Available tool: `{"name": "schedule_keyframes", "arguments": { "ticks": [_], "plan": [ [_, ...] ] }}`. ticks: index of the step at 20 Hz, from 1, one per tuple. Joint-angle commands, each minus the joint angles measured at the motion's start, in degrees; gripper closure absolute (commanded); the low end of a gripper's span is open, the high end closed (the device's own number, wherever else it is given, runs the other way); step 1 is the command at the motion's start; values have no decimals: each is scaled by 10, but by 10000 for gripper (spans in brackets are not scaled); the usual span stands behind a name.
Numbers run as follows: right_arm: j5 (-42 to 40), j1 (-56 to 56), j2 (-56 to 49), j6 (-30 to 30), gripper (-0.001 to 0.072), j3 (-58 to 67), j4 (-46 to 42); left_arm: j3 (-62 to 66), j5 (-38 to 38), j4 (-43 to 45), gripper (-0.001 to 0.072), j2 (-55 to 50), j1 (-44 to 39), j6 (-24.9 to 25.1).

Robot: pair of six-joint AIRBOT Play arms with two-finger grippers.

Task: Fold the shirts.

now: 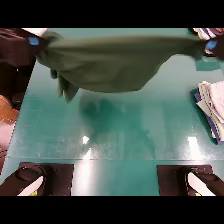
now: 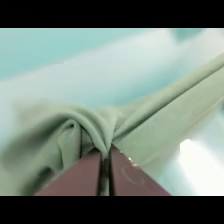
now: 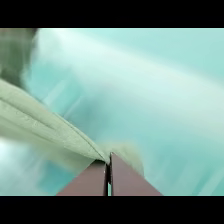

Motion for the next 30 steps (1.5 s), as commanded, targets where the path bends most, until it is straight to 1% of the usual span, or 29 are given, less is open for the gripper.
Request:
{"name": "schedule_keyframes", "arguments": {
  "ticks": [1, 4, 5, 6, 8, 10, 12, 13, 15, 16, 17, 18, 19, 21, 23, 24, 26, 28, 30],
  "plan": [
    [27, -5, -13, 17, 700, 59, -9, -2, -19, -10, 676, 3, 1, -9],
    [81, 41, -51, 30, 700, 5, -22, -11, -136, -31, 675, -78, 0, -11],
    [80, 61, -55, 39, 700, -33, -51, -34, -152, -32, 675, -99, -10, -11],
    [70, 79, -54, 42, 700, -75, -80, -73, -148, -28, 676, -114, -29, -10],
    [35, 110, -47, 53, 700, -168, -114, -169, -100, -29, 675, -131, -79, -10],
    [2, 122, -34, 55, 700, -251, -111, -281, -33, -30, 674, -144, -143, -10],
    [-9, 125, -23, 64, 700, -307, -111, -372, 26, -34, 672, -155, -189, -10],
    [-11, 125, -18, 65, 700, -327, -111, -403, 45, -37, 672, -159, -203, -11],
    [-18, 125, -6, 65, 700, -353, -111, -439, 54, -69, 659, -163, -208, -11],
    [-26, 125, 2, 66, 700, -363, -112, -441, 53, -73, 454, -163, -207, -11],
    [-35, 125, 7, 69, 700, -369, -111, -438, 54, -73, 302, -162, -207, -11],
    [-42, 125, 11, 72, 700, -370, -112, -430, 53, -73, 270, -162, -207, -9],
    [-46, 125, 14, 74, 700, -368, -112, -416, 46, -68, 270, -161, -207, -6],
    [-45, 125, 12, 75, 700, -356, -111, -356, 3, -32, 270, -159, -191, -3],
    [-45, 125, 12, 75, 700, -345, -112, -276, -29, 21, 270, -156, -140, -2],
    [-47, 125, 12, 75, 700, -341, -112, -239, -30, 45, 270, -155, -103, -2],
    [-44, 125, 12, 75, 700, -340, -112, -198, -5, 56, 270, -155, -21, -3],
    [-45, 125, 12, 75, 699, -340, -112, -197, 17, 55, 270, -162, 55, -4],
    [-57, 125, 12, 75, 700, -340, -112, -202, 12, 44, 270, -198, 108, 3]
  ]
}}
